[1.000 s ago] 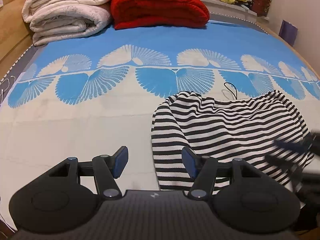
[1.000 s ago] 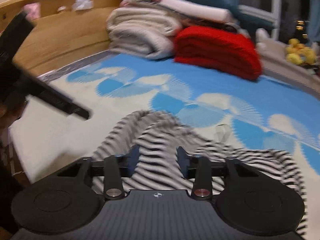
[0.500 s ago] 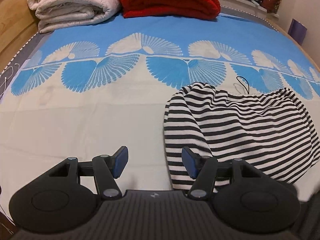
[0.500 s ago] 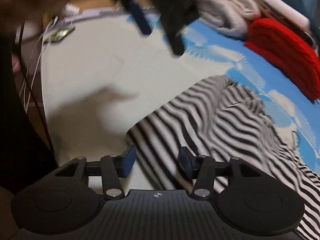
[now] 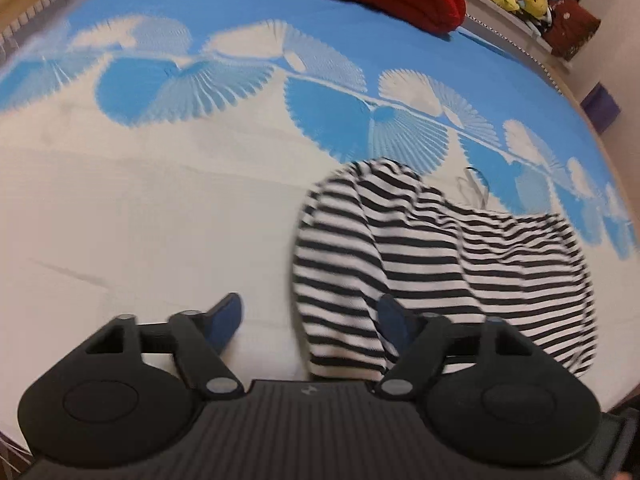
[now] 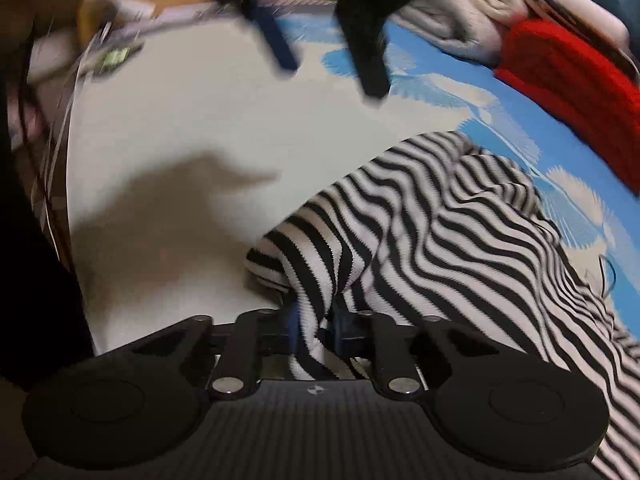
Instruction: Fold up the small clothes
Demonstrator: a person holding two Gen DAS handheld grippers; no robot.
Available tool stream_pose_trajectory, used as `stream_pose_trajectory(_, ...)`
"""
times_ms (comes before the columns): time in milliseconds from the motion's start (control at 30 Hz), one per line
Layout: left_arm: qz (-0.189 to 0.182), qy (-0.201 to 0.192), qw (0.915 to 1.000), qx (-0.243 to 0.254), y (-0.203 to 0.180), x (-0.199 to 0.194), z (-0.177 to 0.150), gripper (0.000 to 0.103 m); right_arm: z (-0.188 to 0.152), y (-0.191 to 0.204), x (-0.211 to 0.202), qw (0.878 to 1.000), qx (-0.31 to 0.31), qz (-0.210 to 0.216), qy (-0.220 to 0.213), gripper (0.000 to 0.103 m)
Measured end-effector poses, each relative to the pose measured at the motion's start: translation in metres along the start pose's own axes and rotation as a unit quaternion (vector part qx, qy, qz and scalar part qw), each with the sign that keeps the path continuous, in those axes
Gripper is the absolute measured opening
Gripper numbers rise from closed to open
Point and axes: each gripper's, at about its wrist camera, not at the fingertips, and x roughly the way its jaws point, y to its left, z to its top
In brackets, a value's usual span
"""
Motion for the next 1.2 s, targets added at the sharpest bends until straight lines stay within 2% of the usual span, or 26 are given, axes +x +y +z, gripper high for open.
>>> stream_pose_trajectory(67,-0.040,0.028,0.9984,-0.028,0.001,0.013,0.004,0.088,0.006,-0.011,-0.014,0.999,0.027,0.003,-0.022,0.014)
stream_pose_trajectory(133,-0.086,0.056,0.9930,-0.058,0.003,0.028,0.005,0.093,0.009,-0.023,-0.030,0.997,0.061,0.010,-0.045,0.014)
stream_pose_trajectory(267,-0.144,0.099,0.9809,-0.085,0.001,0.061,0.003,0.093,0.007,-0.045,-0.059,0.990,0.114,0.026,-0.083,0.014)
stream_pose_trajectory(367,-0.171,0.116,0.9756,-0.074,-0.010,0.082,0.004,0.093,0.001,-0.050,-0.075,0.987,0.123,0.038,-0.096,0.014)
stream_pose_trajectory(433,-0.176,0.121,0.9744,-0.071,-0.016,0.093,0.007,0.087,-0.004,-0.049,-0.081,0.987,0.120,0.045,-0.099,0.014)
stream_pose_trajectory(533,-0.172,0.133,0.9728,-0.081,-0.016,0.111,0.013,0.065,-0.005,-0.051,-0.084,0.986,0.119,0.055,-0.099,0.014)
stream_pose_trajectory(600,-0.167,0.132,0.9742,-0.076,-0.016,0.114,0.016,0.031,-0.004,-0.055,-0.082,0.987,0.116,0.061,-0.092,0.014)
stream_pose_trajectory(667,-0.165,0.127,0.9764,-0.060,-0.016,0.112,0.018,0.020,-0.001,-0.056,-0.078,0.988,0.115,0.067,-0.084,0.014)
stream_pose_trajectory(700,-0.161,0.121,0.9781,-0.054,-0.016,0.106,0.020,0.017,0.001,-0.054,-0.076,0.988,0.113,0.068,-0.082,0.014)
stream_pose_trajectory(833,-0.162,0.080,0.9814,-0.065,-0.002,0.067,0.025,0.016,0.011,-0.048,-0.076,0.984,0.129,0.083,-0.089,0.014)
stream_pose_trajectory(933,-0.150,0.050,0.9861,-0.050,0.004,0.039,0.028,0.016,0.022,-0.045,-0.087,0.977,0.142,0.104,-0.117,0.014)
stream_pose_trajectory(1100,-0.120,0.056,0.9902,-0.044,-0.008,0.035,0.024,0.017,0.021,-0.056,-0.092,0.965,0.193,0.120,-0.128,0.014)
stream_pose_trajectory(1133,-0.116,0.058,0.9906,-0.044,-0.013,0.034,0.024,0.019,0.017,-0.058,-0.092,0.964,0.203,0.118,-0.127,0.013)
stream_pose_trajectory(1167,-0.116,0.059,0.9903,-0.049,-0.016,0.032,0.024,0.026,0.014,-0.059,-0.094,0.963,0.209,0.113,-0.127,0.013)
stream_pose_trajectory(1200,-0.120,0.059,0.9894,-0.056,-0.018,0.032,0.025,0.042,0.011,-0.062,-0.096,0.962,0.216,0.105,-0.129,0.013)
